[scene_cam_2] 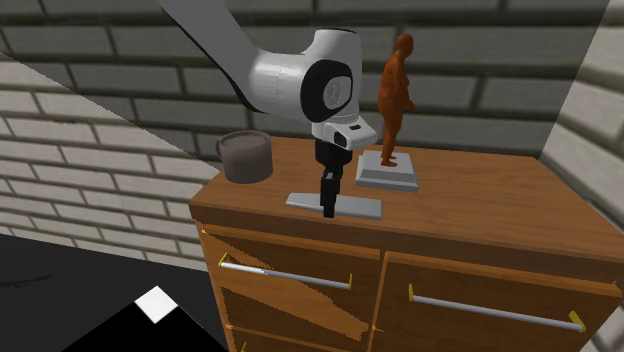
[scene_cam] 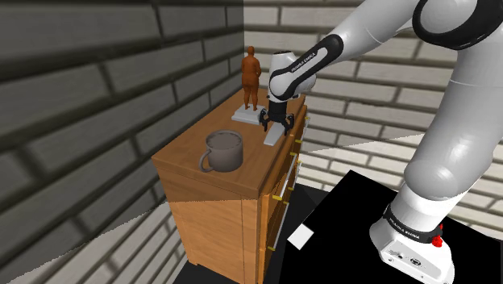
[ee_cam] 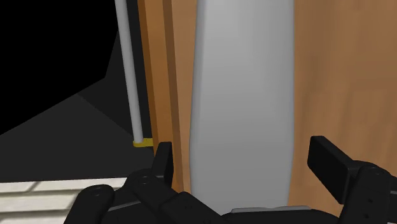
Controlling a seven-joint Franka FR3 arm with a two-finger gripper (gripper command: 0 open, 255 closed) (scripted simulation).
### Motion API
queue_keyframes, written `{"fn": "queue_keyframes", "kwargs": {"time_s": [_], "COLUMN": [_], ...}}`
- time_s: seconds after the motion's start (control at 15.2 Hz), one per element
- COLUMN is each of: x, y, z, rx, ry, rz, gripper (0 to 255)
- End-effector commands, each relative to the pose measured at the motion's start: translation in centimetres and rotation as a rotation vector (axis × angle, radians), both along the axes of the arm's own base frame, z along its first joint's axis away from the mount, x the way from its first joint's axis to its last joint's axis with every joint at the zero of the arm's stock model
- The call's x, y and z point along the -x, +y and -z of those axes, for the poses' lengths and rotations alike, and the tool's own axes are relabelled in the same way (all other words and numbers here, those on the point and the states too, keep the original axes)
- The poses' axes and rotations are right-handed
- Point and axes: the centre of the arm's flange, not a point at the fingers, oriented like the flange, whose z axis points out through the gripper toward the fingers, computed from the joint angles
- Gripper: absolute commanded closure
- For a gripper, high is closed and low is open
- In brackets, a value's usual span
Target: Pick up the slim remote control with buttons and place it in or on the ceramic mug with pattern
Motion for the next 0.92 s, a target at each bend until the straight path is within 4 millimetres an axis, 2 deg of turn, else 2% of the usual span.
{"fn": "queue_keyframes", "kwargs": {"time_s": [0.0,0.59,0.86], "x": [0.0,0.0,0.0], "y": [0.0,0.0,0.0], "z": [0.0,0.0,-2.1], "rx": [0.000,0.000,0.000], "ry": [0.000,0.000,0.000], "rz": [0.000,0.000,0.000], "gripper": [255,255,255]}}
